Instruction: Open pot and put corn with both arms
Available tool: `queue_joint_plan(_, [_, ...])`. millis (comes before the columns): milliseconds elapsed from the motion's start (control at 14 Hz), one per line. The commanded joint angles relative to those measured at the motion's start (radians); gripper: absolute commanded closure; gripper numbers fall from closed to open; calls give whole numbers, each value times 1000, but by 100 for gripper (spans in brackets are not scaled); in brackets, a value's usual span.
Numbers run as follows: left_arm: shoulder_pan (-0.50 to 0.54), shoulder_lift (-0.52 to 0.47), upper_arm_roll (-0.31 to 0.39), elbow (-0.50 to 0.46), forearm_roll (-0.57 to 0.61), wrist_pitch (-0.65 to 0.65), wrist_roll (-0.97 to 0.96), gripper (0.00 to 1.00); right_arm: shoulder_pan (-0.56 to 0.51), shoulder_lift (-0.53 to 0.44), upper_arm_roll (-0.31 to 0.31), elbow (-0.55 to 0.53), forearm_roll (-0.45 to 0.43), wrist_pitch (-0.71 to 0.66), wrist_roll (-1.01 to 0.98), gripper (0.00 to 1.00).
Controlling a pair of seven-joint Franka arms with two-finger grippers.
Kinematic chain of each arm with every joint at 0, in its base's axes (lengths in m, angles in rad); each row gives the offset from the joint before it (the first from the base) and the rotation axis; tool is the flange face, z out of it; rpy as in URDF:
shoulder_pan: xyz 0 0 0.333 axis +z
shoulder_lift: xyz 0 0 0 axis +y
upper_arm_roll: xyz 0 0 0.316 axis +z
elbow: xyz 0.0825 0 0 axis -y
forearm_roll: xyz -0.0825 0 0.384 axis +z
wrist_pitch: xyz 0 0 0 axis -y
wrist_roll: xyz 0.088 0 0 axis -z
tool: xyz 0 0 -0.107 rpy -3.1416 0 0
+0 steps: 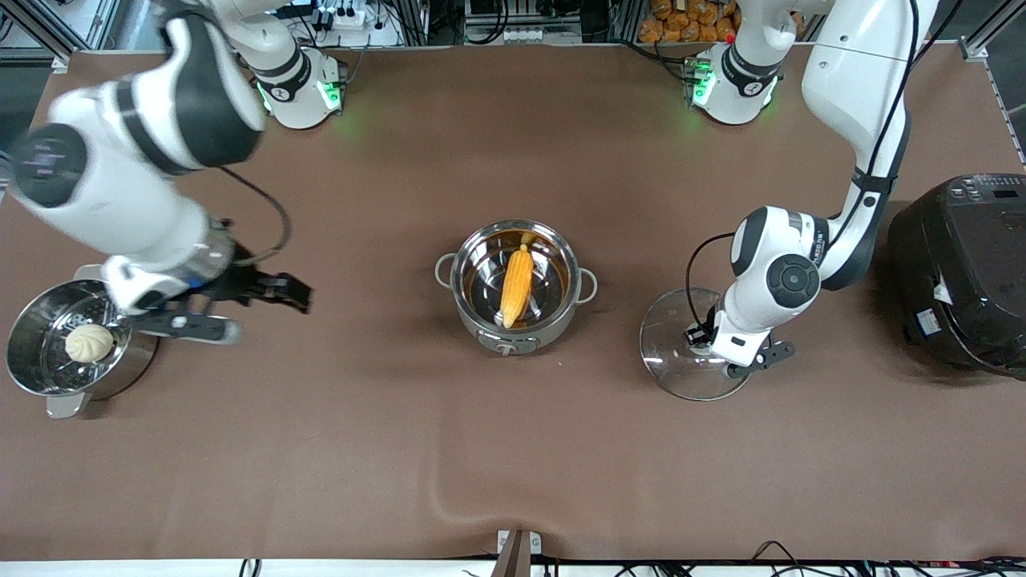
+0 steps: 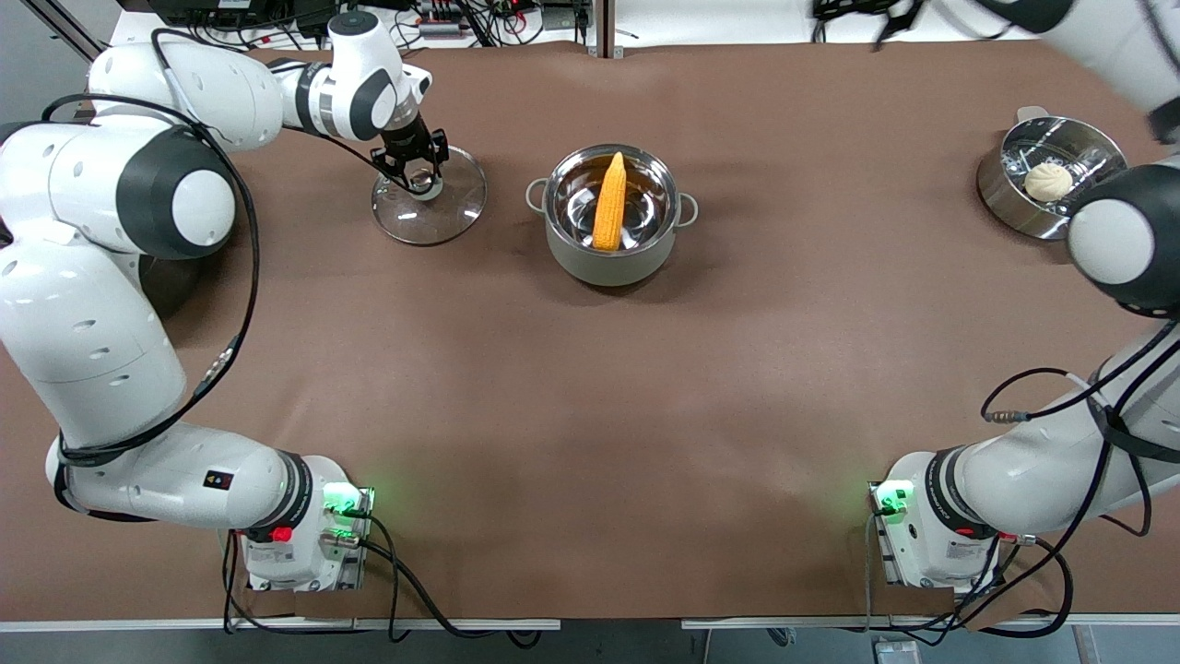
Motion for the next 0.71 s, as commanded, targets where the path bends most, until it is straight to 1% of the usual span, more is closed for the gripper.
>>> queue_joint_plan(0, [5, -112, 2, -4, 27, -91, -18, 0, -90, -97, 20, -29, -35, -100, -149, 0])
queue_joint_plan(143, [10, -212, 5, -3, 27, -156, -2, 0, -142, -146, 22, -27, -64, -186, -203, 0])
queue_joint_plan(214, [18, -261, 5, -1, 29, -179, 15, 0, -165, -168, 20, -26, -69, -211, -263, 0])
queue_joint_plan(357, [31, -355, 3, 4, 29, -261, 93, 0, -181, -189, 17, -21, -79, -288, -309, 0])
queue_joint_plan(500, [34, -444, 6, 20, 29, -387, 205, 0, -188, -255, 5, -45, -83, -311, -308, 0])
queue_joint_plan(571, [51, -482, 8, 43, 29, -459, 260, 0, -189, -274, 2, -70, -83, -300, -311, 0])
queue_joint_plan(643, [60, -516, 10, 66, 27, -527, 305, 0, -192, -275, 0, -68, -89, -297, -312, 0])
